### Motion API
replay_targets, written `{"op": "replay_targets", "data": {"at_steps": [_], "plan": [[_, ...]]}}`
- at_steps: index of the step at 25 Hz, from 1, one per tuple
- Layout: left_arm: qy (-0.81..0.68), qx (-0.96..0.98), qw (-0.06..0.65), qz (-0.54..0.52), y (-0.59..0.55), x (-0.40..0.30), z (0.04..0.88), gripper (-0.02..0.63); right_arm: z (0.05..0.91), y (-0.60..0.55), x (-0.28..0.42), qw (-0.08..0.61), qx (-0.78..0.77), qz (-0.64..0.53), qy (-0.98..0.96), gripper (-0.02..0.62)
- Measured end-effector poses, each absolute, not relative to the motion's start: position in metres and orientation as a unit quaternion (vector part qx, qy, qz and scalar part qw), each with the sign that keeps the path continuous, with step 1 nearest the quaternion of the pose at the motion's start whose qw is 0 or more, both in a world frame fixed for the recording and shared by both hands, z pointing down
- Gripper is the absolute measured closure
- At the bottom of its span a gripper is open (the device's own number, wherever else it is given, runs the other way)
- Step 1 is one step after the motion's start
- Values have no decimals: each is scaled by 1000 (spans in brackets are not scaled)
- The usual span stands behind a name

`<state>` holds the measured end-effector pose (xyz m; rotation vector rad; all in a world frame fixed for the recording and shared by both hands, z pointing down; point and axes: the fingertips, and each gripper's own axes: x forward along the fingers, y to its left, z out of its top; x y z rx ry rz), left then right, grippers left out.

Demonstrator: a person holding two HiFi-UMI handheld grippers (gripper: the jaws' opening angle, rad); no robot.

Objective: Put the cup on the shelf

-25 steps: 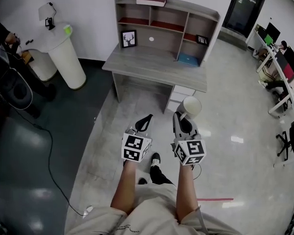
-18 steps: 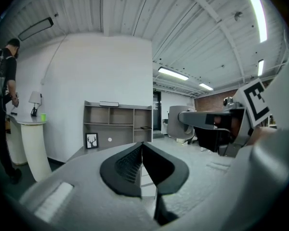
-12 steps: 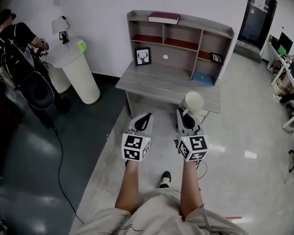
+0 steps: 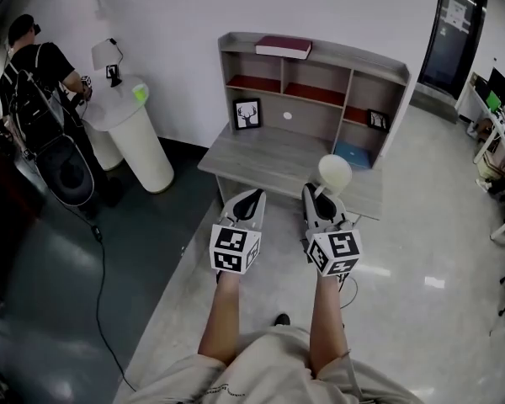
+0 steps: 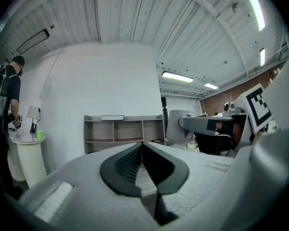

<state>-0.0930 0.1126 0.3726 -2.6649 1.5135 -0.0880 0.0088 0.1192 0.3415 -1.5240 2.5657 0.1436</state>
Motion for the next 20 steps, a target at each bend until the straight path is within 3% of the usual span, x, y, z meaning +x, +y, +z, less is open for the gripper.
{"op": "replay_targets", "data": {"at_steps": [10, 20], "plan": [[505, -863, 25, -22, 60, -50, 386, 595, 382, 81, 54, 30, -506, 43, 861, 578], [498, -866, 28, -47, 34, -22, 408, 595, 399, 52, 80, 36, -511, 23, 858, 578]]}}
